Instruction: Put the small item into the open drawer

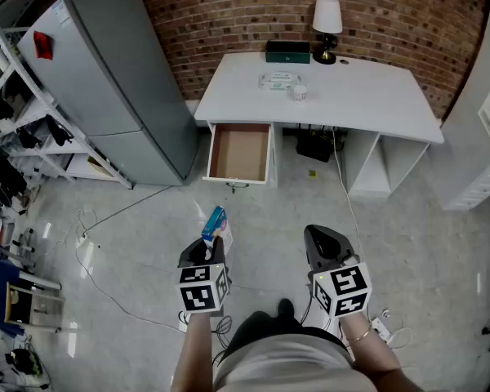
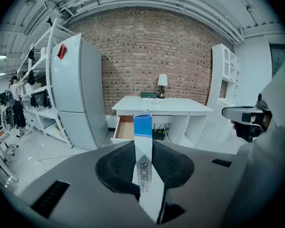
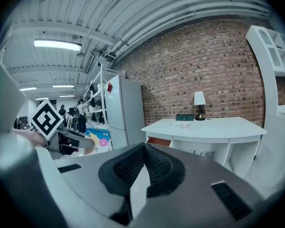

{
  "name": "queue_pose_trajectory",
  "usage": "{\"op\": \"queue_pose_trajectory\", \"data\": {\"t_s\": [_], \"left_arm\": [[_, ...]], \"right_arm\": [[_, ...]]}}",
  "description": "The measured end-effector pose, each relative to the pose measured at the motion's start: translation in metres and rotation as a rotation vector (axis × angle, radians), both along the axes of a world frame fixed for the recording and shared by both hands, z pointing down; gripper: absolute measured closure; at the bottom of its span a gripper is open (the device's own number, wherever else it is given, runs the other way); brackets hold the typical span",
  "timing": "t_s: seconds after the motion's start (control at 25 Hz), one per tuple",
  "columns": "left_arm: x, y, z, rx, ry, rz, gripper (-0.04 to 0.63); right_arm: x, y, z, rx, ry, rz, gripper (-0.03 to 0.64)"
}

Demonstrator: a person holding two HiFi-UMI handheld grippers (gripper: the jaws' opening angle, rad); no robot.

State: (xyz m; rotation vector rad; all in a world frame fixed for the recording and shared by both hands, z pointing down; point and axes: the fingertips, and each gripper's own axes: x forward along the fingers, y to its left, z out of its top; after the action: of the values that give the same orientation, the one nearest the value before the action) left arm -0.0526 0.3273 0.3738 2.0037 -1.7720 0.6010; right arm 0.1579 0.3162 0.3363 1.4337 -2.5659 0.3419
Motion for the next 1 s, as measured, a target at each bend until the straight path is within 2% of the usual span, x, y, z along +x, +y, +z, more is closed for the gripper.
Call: {"op": "queue_pose_trajectory", "data": {"t_s": [0.6, 1.0], "left_arm": [[-0.006, 0.0, -0.03, 0.06, -0.002, -0.046, 0.494], [-0.027, -0.051, -0.025, 0.044, -0.009, -0.066, 0.494]], "right_arm": [[0.0, 0.001, -0.01, 0.02, -0.051, -0.022, 0.609], [-0.014, -0.049, -0.001, -0.012, -0.062, -0.022, 0.609]]}}
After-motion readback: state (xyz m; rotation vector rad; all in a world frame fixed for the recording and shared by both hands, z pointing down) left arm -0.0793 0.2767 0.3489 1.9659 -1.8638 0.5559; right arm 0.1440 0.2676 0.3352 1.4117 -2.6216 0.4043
